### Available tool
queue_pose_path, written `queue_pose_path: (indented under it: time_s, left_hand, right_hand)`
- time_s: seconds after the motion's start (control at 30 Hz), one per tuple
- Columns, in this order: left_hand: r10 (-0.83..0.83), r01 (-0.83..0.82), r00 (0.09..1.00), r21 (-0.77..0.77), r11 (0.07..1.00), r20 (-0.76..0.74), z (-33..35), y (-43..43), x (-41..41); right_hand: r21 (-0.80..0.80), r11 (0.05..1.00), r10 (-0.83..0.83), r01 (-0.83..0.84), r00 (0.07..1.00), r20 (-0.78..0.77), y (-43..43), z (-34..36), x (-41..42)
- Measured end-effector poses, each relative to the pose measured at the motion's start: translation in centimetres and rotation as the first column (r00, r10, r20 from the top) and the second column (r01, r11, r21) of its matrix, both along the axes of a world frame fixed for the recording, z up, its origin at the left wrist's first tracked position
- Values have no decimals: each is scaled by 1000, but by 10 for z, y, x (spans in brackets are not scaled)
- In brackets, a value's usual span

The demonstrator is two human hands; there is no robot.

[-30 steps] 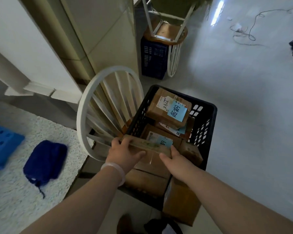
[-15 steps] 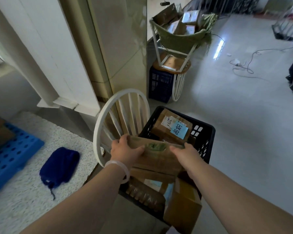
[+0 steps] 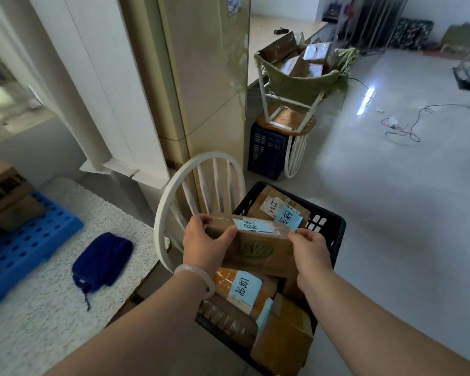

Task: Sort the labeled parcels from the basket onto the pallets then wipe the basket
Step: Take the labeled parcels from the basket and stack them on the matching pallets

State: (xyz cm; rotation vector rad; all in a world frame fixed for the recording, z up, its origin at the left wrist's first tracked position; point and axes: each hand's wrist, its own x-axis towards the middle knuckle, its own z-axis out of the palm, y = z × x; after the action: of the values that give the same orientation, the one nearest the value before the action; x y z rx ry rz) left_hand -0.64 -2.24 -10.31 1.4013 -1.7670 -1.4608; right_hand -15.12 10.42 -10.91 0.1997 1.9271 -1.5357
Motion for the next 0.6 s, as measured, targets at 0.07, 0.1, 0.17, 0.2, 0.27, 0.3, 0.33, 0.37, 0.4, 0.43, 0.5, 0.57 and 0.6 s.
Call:
queue_pose_path:
  time_s: [0.07,0.1,0.17,0.2,0.27,0.3,0.33,0.37,0.4,0.43,0.5,0.57,0.6]
  left_hand:
    - [-10,9,999,-20,1000,-39,2,5,0]
    - [-32,31,999,-51,998,-29,2,7,0]
    - [-76,75,997,-85,994,-13,3,9,0]
    - [-82,80,996,-80,994,-18,3,10,0]
    - [-60,58,998,-51,997,-33,3,10,0]
    - [-41,40,999,-28,999,-35,4,10,-1]
    - [-26,26,999,2,1000,-37,5,9,-2]
    - [-21,22,999,31,999,-44,5,10,-2]
    - [-22,25,998,55,998,-56,6,10,-2]
    - [-25,29,997,66,997,-72,7,11,-2]
    - [-11,20,993,70,997,-117,6,11,0]
    - [12,5,987,103,995,-160,8,7,4]
    - [14,10,984,134,991,-177,10,5,6]
  right_hand:
    - [-43,999,-22,23,999,32,3,1,-3]
    - [-64,998,-23,25,999,41,4,0,-6]
    - [-97,995,-8,11,999,31,6,-1,-9]
    - [-104,995,3,-2,1000,11,7,-1,-9]
    - [-106,994,26,-30,999,-35,7,-3,-10]
    - [-102,994,42,-47,998,-51,7,-4,-10]
    - [-100,993,57,-63,996,-64,6,-5,-9]
    - [-97,992,69,-76,995,-66,5,-6,-8]
    - [-92,992,82,-88,994,-66,5,-6,-8]
    - [-82,992,90,-94,994,-56,5,-6,-8]
    - [-82,992,96,-97,995,-17,5,-4,-8]
    - [-101,989,112,-108,993,26,6,-2,-11]
    - [-117,986,121,-115,992,47,6,-2,-12]
